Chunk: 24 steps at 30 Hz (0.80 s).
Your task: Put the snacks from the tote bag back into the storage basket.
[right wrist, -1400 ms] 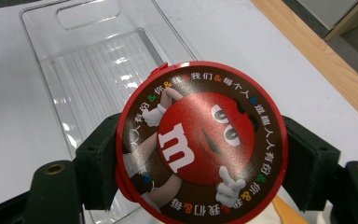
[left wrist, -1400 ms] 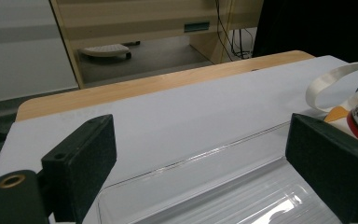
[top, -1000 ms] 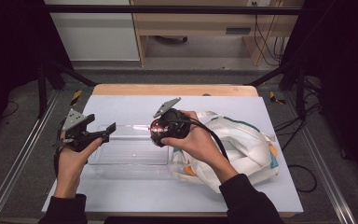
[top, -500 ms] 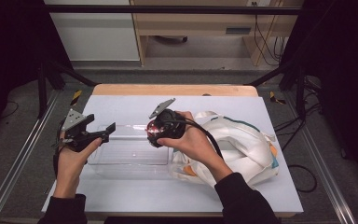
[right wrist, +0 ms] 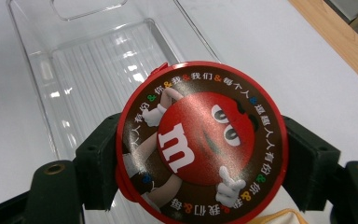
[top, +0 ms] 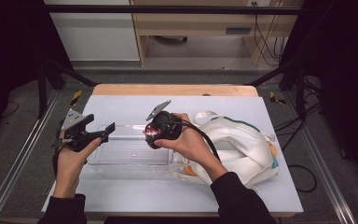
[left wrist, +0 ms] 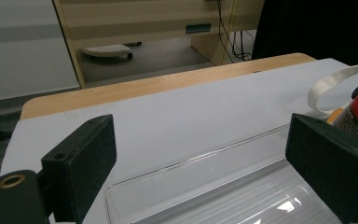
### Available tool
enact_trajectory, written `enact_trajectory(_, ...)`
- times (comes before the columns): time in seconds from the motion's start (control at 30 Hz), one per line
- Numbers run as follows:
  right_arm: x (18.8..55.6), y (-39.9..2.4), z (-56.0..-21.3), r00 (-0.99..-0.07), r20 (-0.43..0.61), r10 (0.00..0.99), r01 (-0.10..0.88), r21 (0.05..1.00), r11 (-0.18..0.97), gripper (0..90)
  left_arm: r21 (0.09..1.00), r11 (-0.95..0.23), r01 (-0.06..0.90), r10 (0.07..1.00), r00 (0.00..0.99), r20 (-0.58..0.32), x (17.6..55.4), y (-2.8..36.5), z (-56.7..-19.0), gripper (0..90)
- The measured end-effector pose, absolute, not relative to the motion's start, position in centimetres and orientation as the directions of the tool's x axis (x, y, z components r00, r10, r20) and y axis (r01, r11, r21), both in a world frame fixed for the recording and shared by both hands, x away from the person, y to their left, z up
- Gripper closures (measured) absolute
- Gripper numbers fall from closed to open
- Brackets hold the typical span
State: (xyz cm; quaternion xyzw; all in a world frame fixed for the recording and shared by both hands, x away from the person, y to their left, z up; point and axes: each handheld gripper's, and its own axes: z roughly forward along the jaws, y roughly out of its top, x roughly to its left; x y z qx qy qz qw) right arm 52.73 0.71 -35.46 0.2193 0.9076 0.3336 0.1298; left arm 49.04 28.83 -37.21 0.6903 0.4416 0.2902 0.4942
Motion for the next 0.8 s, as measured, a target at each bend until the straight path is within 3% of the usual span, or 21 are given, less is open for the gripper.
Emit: enact_trajectory(0.8, 53.1, 1.2, -36.8, -0.864, -0.093, 0.496, 0.322, 0.655, 0.684, 26.0, 0.937, -0.129, 0.325, 0.893, 0.448, -0.033, 49.0, 28.7, -37.2, 8.7)
